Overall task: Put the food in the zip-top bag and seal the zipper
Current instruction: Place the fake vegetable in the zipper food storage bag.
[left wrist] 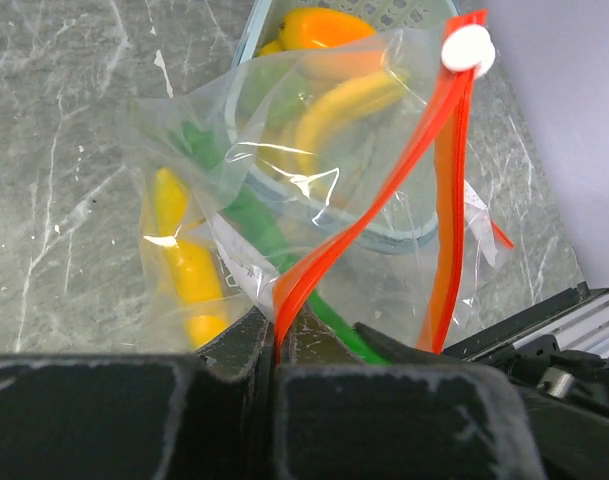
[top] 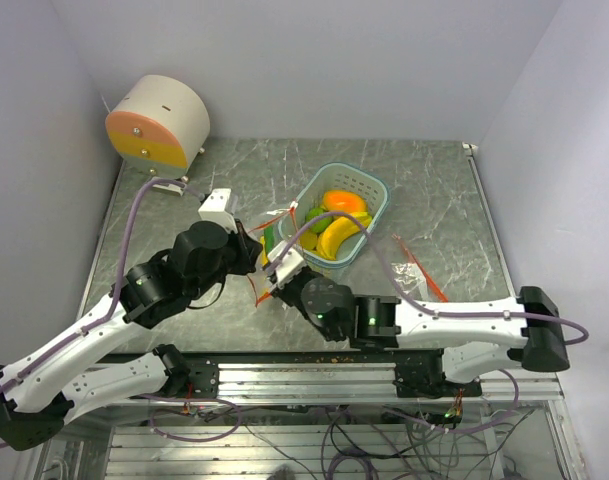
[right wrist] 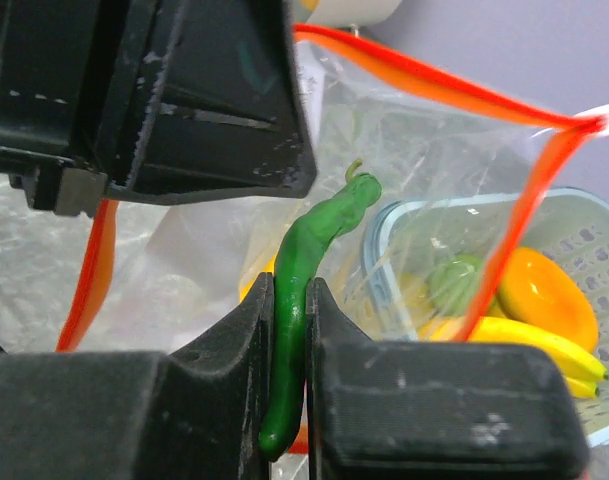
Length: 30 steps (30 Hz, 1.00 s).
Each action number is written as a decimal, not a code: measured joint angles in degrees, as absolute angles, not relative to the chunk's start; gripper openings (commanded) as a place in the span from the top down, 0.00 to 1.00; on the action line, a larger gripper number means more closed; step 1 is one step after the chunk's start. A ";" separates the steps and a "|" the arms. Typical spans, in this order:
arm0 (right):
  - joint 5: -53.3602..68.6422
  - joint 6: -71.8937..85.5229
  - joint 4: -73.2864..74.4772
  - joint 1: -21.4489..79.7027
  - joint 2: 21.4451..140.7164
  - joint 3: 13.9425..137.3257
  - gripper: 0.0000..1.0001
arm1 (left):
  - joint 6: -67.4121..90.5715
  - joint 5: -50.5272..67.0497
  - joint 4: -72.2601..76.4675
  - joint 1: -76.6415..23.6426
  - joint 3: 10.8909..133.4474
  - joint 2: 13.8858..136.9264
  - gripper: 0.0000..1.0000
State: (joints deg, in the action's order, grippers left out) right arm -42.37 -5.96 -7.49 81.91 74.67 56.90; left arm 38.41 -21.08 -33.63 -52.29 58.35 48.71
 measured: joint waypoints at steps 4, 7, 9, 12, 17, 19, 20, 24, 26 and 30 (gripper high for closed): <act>-43.99 -6.42 -6.83 82.30 78.98 58.83 0.46 | 38.41 -20.73 -33.56 -52.29 58.35 48.82 0.93; -43.79 -5.65 -4.40 82.32 79.22 59.72 0.23 | 38.39 -20.64 -33.58 -52.29 58.35 48.88 0.93; -43.07 -4.78 -2.87 82.30 78.46 60.51 0.22 | 38.39 -20.58 -33.58 -52.29 58.35 48.88 0.93; -41.30 -3.57 -0.45 82.32 75.79 61.54 0.20 | 38.39 -20.58 -33.58 -52.29 58.35 48.88 0.93; -38.02 -1.28 2.22 82.37 68.55 63.07 0.22 | 38.41 -20.60 -33.58 -52.29 58.30 48.75 0.93; -37.69 -0.25 2.92 82.37 66.22 63.99 0.24 | 38.46 -20.62 -33.54 -52.29 58.08 48.45 0.93; -37.87 0.40 3.60 82.37 65.32 64.69 0.25 | 38.52 -20.64 -33.47 -52.29 57.78 48.16 0.93; -40.71 4.01 7.84 81.93 64.79 68.18 0.33 | 38.85 -20.64 -33.50 -52.29 56.88 47.35 0.93; -41.87 6.72 11.38 80.47 65.32 69.89 0.35 | 38.94 -20.69 -33.50 -52.29 56.88 47.16 0.93; -39.03 11.57 17.23 73.71 65.71 70.81 0.37 | 39.00 -20.78 -33.50 -52.29 56.86 46.48 0.93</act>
State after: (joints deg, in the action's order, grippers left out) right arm -39.03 11.57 17.23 73.71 65.71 70.81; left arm 39.00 -20.78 -33.50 -52.29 56.86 46.48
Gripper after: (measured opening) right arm 0.642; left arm 0.074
